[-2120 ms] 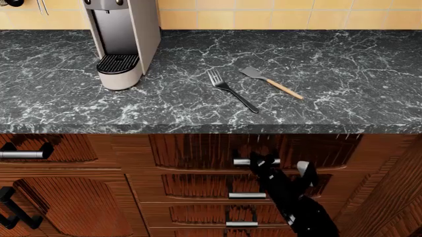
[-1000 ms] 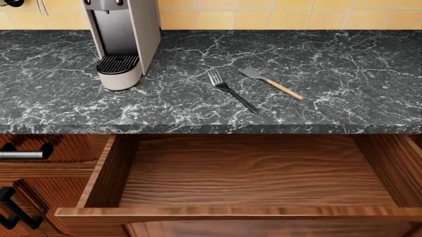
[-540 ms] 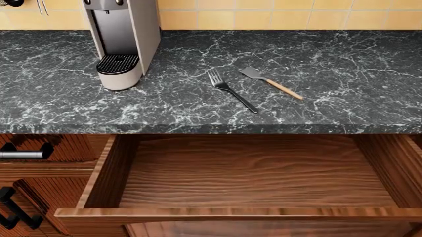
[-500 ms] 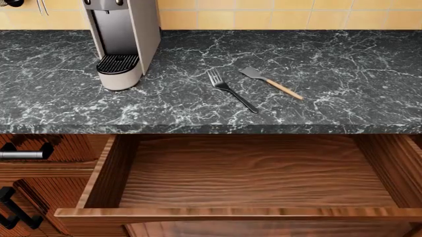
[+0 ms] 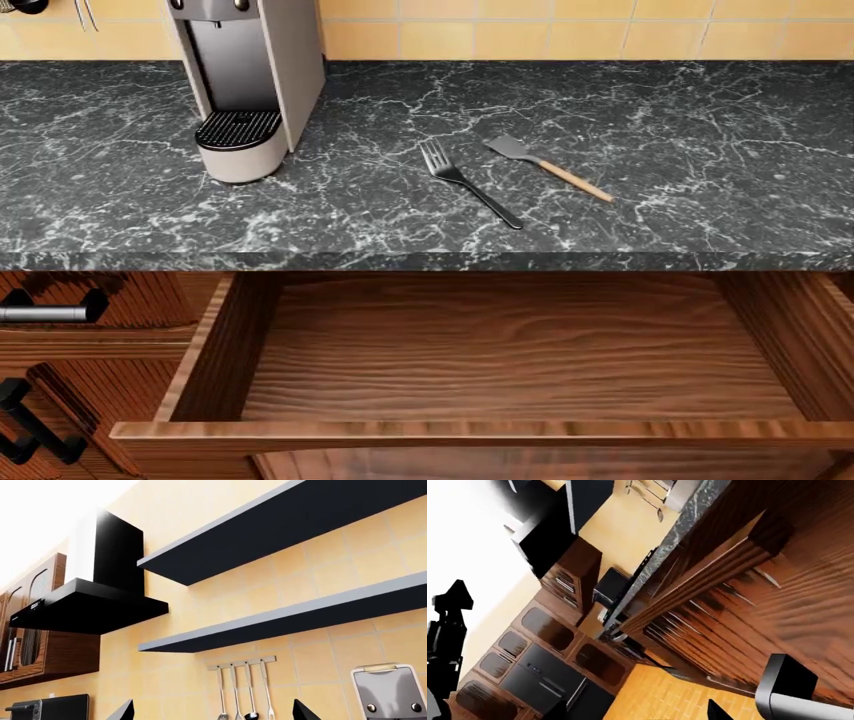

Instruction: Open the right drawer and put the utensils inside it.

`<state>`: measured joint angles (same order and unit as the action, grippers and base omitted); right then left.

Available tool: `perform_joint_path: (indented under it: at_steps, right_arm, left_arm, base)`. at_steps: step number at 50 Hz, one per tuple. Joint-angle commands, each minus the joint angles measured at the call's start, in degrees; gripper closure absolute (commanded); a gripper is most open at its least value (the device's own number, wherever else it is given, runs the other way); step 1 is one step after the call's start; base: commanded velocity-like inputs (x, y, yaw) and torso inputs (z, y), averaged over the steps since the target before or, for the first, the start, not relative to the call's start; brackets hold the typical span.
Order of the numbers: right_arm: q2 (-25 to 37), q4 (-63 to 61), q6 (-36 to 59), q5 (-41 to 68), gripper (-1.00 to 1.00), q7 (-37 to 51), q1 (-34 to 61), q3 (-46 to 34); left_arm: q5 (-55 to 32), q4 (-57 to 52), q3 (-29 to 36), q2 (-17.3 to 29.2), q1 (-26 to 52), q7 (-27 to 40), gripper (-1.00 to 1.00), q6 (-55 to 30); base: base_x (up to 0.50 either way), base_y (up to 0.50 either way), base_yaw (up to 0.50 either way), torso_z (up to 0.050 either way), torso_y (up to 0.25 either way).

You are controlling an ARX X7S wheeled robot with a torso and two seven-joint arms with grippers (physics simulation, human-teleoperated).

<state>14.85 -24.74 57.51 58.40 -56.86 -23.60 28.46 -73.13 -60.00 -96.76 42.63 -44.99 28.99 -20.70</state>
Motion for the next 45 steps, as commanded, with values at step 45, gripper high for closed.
perform_joint_path:
  at_steps: [45]
  right_arm:
    - [14.45, -11.6, 0.89, 37.07, -1.0, 65.58, 75.3, -21.71]
  left_arm:
    - [10.77, 0.0, 12.87, -4.08, 0.0, -1.35, -1.0, 6.66]
  base:
    - [0.0, 0.0, 0.0, 0.0, 0.0]
